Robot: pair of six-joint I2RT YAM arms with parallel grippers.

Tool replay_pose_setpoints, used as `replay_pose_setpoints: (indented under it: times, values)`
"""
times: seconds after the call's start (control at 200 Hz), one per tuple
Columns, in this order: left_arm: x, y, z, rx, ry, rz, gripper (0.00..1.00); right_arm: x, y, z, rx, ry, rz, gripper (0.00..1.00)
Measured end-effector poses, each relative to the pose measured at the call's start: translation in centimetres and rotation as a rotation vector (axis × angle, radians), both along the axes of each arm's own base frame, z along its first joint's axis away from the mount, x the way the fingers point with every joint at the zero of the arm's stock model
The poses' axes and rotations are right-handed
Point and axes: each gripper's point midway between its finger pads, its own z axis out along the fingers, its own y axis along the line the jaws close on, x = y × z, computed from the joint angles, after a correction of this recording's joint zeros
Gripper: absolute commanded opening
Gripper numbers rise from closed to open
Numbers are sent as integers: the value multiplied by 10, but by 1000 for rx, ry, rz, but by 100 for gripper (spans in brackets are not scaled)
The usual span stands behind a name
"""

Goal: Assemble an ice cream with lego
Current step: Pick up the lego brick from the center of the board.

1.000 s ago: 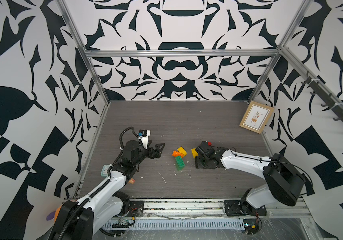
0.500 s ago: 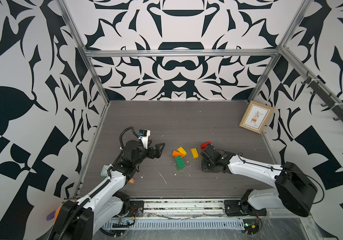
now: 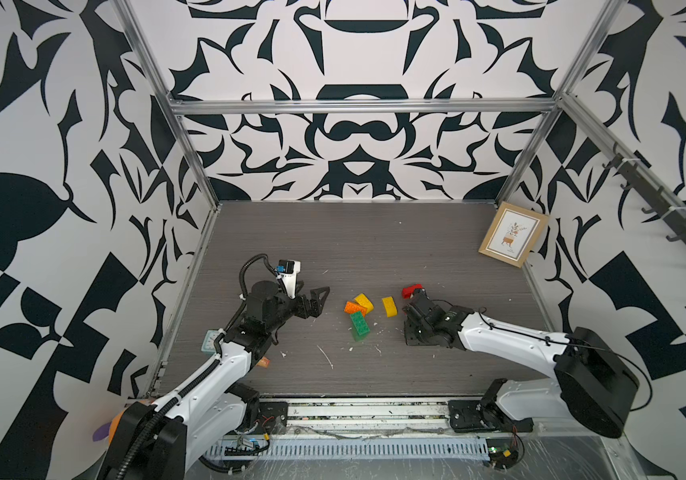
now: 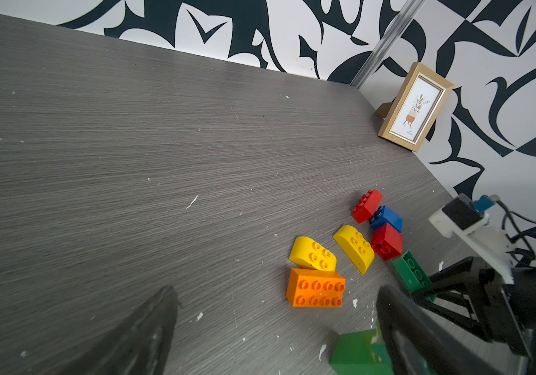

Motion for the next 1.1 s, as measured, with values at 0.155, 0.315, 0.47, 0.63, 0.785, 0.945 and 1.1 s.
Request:
replay_pose_setpoints:
  times: [0.155, 0.315, 0.47, 0.63, 0.785, 0.945, 1.1]
  values:
    - [1, 0, 17, 8, 34, 3, 99, 2, 12, 45, 102, -112, 103, 17]
    - [-4, -13, 101, -60, -83, -79, 99, 3, 44, 112, 255, -247, 292, 16]
    - [-31, -44, 167, -167, -207, -337, 99, 4, 90, 178, 431, -378, 517, 15]
    - [-53, -65, 171, -234, -186, -557, 99, -3, 125, 226, 586, -483, 706, 14]
    - [-69, -78, 171, -263, -146, -701, 100, -12, 140, 251, 674, -554, 826, 13]
    - [-88, -87, 176, -282, -147, -807, 92, -17, 149, 262, 722, -585, 897, 13]
    - [-96, -92, 182, -306, -147, -868, 78, -20, 154, 267, 753, -603, 936, 14]
